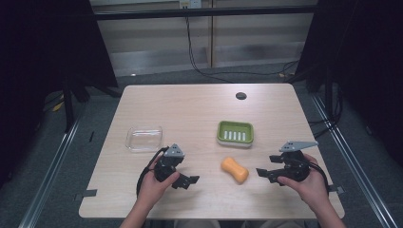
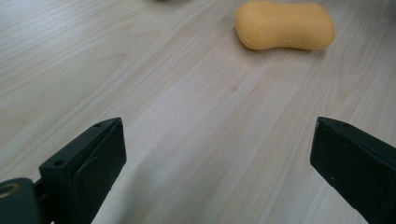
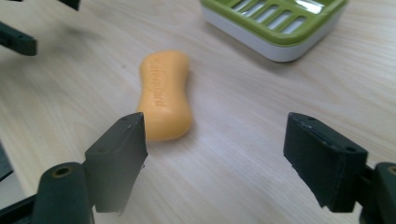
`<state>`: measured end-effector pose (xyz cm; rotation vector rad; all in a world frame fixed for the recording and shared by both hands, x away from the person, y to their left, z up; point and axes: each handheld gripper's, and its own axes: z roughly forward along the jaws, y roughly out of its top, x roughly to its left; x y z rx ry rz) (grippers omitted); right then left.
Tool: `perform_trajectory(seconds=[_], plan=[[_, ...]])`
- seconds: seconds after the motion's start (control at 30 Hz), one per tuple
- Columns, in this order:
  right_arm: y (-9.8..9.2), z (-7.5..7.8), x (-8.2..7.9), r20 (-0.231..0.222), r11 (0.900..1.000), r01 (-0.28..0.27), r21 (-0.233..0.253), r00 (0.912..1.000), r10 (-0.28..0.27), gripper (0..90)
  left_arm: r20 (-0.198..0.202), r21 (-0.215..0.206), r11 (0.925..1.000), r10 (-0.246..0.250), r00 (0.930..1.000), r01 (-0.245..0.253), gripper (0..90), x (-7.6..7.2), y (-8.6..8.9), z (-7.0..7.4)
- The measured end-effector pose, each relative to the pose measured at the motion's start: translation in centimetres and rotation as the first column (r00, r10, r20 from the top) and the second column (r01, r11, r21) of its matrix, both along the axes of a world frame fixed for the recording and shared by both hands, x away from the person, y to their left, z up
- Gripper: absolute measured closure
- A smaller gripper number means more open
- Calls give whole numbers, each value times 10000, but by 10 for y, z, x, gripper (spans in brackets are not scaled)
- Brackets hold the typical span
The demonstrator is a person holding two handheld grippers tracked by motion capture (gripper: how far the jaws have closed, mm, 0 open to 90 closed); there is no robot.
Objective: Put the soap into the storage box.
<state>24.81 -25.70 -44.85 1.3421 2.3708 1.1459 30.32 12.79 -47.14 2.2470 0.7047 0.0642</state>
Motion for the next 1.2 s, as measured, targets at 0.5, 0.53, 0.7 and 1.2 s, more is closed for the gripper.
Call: perform_trajectory(seconds=[0.5,0.53,0.7,1.2], plan=[[36,-5,14,-552,9936,-792,-803,9957,749,212,-36,239,9994,245,9997,-245,36,-3,14,-3],[38,-4,15,-596,9935,-822,-792,9952,776,212,-12,241,9994,253,9997,-252,36,-2,14,-3],[47,0,21,-728,9894,-1016,-1034,9929,944,212,-32,101,9997,210,9998,-210,36,1,12,-2],[73,-4,39,-1420,9678,-1775,-1786,9780,1531,228,29,-98,9998,143,9999,-143,36,5,8,0]])
